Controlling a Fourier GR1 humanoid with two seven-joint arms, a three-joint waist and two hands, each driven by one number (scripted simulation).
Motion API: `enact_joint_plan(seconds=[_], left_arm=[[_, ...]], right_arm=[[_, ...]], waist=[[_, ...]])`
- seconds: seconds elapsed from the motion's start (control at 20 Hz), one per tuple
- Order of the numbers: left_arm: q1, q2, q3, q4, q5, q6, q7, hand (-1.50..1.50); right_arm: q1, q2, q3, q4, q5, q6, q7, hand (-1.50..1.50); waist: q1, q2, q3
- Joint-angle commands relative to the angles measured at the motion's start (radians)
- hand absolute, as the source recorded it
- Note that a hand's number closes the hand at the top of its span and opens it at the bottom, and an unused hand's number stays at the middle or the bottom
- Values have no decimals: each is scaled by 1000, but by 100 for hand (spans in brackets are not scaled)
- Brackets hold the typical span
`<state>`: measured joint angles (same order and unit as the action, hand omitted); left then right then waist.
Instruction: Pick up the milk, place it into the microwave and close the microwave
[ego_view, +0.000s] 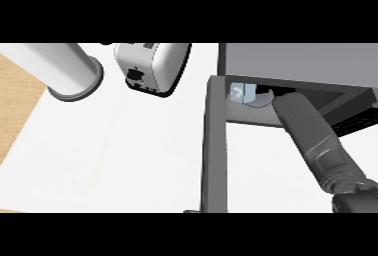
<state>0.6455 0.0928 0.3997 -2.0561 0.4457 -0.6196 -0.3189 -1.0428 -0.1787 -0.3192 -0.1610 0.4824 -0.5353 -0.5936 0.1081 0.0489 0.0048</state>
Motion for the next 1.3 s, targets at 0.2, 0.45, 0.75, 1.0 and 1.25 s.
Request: enact_joint_plan(seconds=[0.2, 0.45, 0.75, 1.0, 1.25], left_arm=[[13, -62, -105, -66, -60, -1, 40, -150], [30, -72, -115, -77, -70, -24, 38, -150], [80, -92, -256, -118, -191, 6, -18, -150], [-35, -91, -238, -117, -197, 42, 77, -150], [12, -93, -419, -110, -330, 102, 9, -150]], right_arm=[[13, 1, -65, 2, -73, 152, -111, -150], [37, 46, -93, -1, -112, 214, -175, -150], [115, 33, -97, -18, -140, 337, -235, -150], [224, 69, -77, -64, -156, 402, -302, -150], [313, 127, -42, -172, -175, 429, -272, -150]], waist=[[-21, -12, 0], [-44, -26, -2], [-75, -43, -4], [-105, -48, -4], [-121, -59, -6]])
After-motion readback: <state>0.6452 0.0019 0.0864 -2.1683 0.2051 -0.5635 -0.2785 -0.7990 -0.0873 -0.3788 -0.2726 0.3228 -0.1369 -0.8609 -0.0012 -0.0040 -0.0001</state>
